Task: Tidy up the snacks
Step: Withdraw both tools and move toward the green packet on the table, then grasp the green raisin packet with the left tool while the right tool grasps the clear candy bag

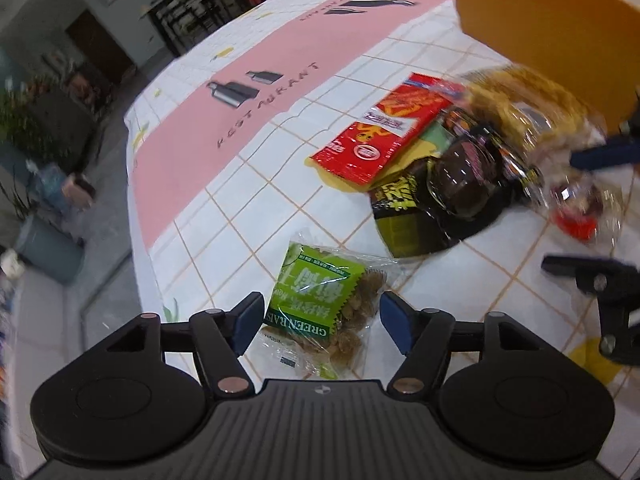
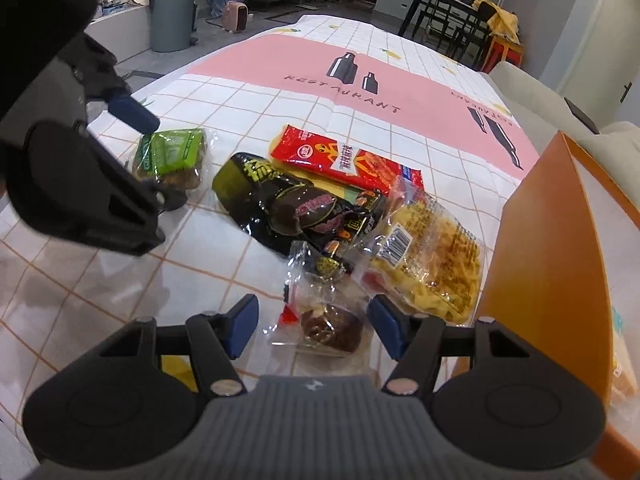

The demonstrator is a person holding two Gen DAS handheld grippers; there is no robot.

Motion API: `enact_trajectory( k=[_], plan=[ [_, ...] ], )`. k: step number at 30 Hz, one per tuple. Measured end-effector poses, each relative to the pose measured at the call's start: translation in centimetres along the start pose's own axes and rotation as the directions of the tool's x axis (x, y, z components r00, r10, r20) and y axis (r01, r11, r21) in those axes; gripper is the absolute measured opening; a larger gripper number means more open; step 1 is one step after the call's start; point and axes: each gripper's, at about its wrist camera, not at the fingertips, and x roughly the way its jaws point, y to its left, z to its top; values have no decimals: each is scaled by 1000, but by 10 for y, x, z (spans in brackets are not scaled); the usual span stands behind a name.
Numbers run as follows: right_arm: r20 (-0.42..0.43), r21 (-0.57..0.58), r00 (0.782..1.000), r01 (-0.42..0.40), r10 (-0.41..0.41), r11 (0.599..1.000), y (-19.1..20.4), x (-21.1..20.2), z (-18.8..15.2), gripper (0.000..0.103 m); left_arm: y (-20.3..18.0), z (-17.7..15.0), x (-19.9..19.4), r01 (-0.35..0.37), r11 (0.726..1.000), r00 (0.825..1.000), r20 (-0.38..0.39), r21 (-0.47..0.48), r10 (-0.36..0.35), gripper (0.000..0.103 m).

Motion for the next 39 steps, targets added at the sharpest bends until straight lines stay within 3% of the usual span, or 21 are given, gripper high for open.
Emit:
enact_trajectory(
  k=[4,8,12,15,29,31,39],
  plan=[
    [6,6,1000,4,-4,1000,-2,1,-1,58,24,0,10,88,980,995,-23,-176,-93,84],
    [6,12,1000,17,-17,1000,-3,2,-2,52,34,-2,16,123,956,991,-20,-265,-133,85],
    [4,36,1000,16,-16,999,-6,3,-2,48,38,-4,15,151,937,986,-19,-314,-165,74],
    [6,49,1000,14,-14,999,-8,3,-3,47,42,-6,16,162,920,983,-21,-357,-181,72],
    [-52,206,996,-59,71,977,-23,4,-4,43,36,-10,9,131,898,985,-50,-419,-167,60],
    [-54,189,996,-54,65,980,-21,3,-6,43,34,-11,7,128,898,984,-58,-422,-168,56],
    [-78,158,994,-59,72,986,-16,-5,-10,41,21,-21,-8,93,884,981,-108,-458,-159,53]
  ],
)
